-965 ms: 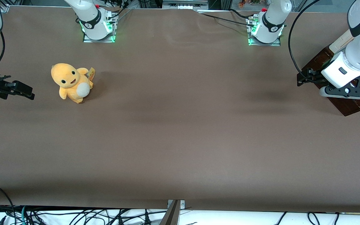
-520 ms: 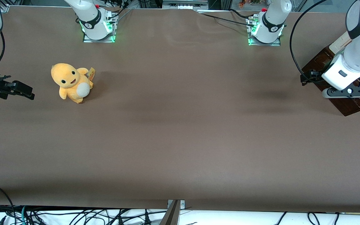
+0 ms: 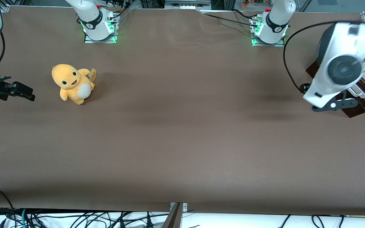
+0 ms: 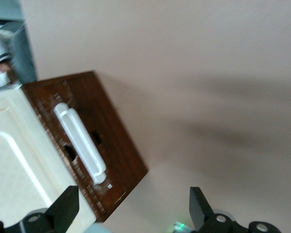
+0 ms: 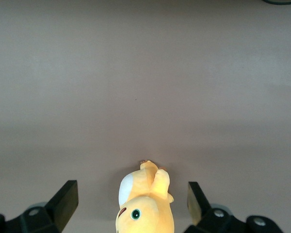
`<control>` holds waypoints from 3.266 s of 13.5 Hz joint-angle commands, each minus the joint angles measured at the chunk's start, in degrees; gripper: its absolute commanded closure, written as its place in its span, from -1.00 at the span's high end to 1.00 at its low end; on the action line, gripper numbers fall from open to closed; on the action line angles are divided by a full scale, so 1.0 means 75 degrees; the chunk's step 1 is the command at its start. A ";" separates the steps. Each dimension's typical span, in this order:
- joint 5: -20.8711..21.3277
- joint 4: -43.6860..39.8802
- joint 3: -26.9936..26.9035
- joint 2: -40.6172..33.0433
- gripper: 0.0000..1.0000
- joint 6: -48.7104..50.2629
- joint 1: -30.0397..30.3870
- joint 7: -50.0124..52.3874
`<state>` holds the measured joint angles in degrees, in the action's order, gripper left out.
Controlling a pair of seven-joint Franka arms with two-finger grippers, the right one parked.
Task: Open lower drawer with left arm only
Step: 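Lower the open left gripper around the white bar handle, then close the left gripper on the white drawer handle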
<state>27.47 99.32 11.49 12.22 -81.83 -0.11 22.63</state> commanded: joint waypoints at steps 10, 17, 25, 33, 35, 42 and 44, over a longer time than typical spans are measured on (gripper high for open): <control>0.2839 0.0607 0.0039 0.2344 1.00 0.2532 -0.0620 0.3942; 0.3673 0.1626 0.0050 0.2309 1.00 0.1677 0.0600 0.5088; 0.5218 0.2822 0.0050 0.2461 1.00 0.0599 0.1550 0.6321; 0.5395 0.2883 0.0050 0.2660 -0.05 0.0586 0.1679 0.6452; 0.5442 0.2847 0.0050 0.2695 -0.17 0.0586 0.1656 0.6440; 0.5442 0.2812 0.0050 0.2707 -0.85 0.0586 0.1574 0.6429; 0.5442 0.2812 0.0050 0.2719 -0.91 0.0586 0.1574 0.6429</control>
<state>66.34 120.49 11.47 32.74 -77.68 11.71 70.21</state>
